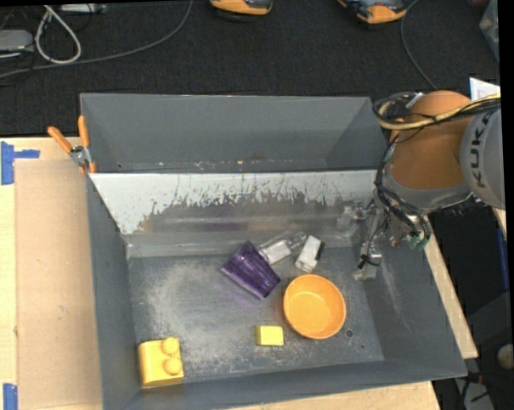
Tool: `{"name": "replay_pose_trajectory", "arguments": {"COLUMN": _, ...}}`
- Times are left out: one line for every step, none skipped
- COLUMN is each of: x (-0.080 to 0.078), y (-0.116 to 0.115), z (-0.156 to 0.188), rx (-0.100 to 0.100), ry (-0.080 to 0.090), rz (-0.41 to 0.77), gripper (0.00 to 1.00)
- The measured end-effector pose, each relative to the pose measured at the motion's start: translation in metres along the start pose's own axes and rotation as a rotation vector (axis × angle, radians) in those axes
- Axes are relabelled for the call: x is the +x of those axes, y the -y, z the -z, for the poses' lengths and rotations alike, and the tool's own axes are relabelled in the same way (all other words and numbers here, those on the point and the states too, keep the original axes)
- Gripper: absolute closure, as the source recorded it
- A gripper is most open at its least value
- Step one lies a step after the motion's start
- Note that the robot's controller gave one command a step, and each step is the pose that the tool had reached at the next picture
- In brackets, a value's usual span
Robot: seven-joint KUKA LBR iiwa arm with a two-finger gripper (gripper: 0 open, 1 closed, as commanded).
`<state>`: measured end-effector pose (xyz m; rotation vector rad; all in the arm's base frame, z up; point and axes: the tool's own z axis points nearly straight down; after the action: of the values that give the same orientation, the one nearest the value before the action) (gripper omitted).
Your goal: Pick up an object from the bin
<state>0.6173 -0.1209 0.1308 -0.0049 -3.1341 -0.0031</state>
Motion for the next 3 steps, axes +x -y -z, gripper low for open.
{"name": "replay_pose_trajectory", "arguments": {"x": -0.002, "y": 0.000, "z": 0.004, "rx": 0.001, "ry": 0.007, "rz": 0.002, "gripper": 0.00}}
{"name": "replay_pose_trajectory", "arguments": {"x": 0.011, "y": -0.012, "z": -0.008, "rx": 0.004, "ry": 0.013, "rz": 0.064, "gripper": 0.00}}
{"name": "replay_pose_trajectory", "arguments": {"x": 0.022, "y": -0.025, "z": -0.022, "rx": 0.001, "ry": 0.009, "rz": 0.099, "gripper": 0.00}}
